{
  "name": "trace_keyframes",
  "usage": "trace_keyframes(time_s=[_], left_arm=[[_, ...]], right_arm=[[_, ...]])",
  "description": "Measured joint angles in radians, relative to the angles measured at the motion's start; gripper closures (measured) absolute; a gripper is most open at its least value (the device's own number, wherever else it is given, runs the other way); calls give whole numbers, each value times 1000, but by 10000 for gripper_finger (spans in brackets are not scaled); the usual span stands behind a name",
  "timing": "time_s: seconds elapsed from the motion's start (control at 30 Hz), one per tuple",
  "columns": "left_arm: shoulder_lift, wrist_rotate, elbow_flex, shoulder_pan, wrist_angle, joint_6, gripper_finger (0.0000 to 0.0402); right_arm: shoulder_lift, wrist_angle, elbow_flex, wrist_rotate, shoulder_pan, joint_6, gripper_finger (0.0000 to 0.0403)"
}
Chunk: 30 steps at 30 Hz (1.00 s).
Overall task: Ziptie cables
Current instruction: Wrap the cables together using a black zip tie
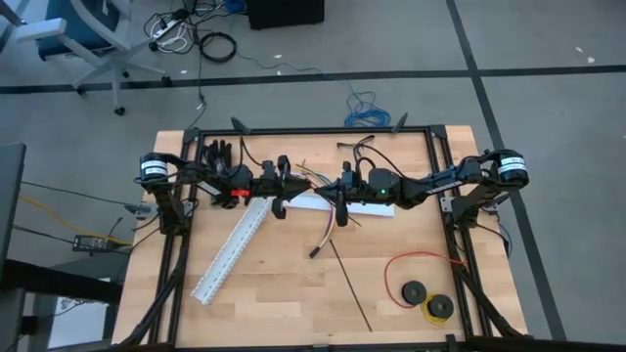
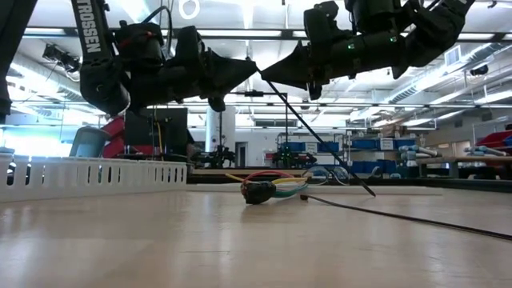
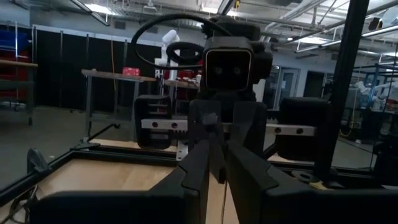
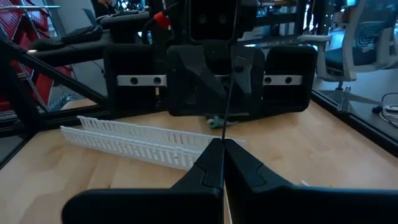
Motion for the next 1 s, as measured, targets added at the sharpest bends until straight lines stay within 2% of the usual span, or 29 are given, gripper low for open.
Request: trace_keyframes(time_s=[0.6,0.7,0.83,1.0], left_arm=[[0,-17,49,0,-40,-80,340],[0,-17,49,0,-37,-82,353],[0,-17,49,0,-34,-75,392],[0,-17,49,0,-34,-50,397]], right_arm=[[0,7,0,2,-1,-4,403],[0,7,0,4,-2,-4,403],[0,7,0,15,-2,-3,403],[0,7,0,27,-2,-3,403]])
